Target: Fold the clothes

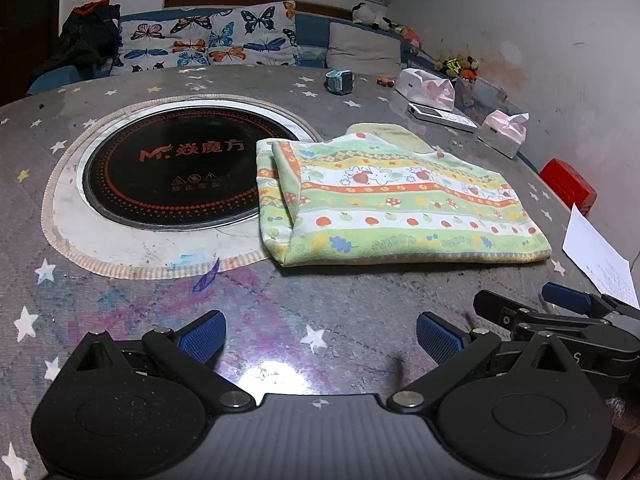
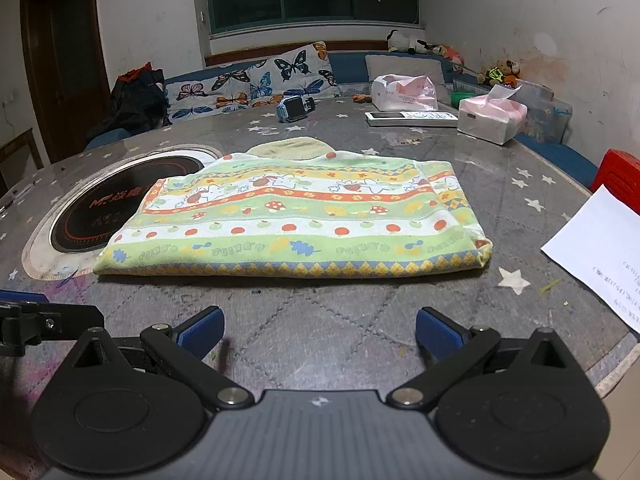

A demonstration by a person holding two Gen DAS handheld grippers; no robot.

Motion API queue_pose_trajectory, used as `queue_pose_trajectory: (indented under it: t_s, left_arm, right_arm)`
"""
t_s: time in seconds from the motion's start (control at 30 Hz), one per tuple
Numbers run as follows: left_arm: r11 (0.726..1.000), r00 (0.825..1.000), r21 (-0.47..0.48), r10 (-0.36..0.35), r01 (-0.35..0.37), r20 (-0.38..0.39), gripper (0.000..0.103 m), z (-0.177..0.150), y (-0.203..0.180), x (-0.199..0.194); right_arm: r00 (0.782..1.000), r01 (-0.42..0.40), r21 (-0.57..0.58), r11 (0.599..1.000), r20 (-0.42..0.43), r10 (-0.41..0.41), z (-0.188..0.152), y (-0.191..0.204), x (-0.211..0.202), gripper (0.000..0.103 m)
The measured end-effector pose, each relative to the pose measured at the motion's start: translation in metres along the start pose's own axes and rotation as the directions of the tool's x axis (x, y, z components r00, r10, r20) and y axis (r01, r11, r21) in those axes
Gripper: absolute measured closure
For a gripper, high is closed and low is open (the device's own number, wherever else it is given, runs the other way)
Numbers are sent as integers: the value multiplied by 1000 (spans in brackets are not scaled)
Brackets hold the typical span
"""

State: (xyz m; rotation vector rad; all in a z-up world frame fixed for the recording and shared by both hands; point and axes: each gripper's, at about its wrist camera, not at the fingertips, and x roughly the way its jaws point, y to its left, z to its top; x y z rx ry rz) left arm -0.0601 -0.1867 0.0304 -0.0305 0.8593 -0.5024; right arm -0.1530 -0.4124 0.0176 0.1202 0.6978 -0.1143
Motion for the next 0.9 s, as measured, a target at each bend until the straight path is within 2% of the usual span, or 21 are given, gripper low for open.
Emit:
queue_pose_trajectory:
  t_s: [0.9]
  left_arm:
    - [1000,1000,19,-9,9,6,0,5,-5,2]
  right_arm:
    - [1000,-6,8,1000,-2,6,0,-2,3,0]
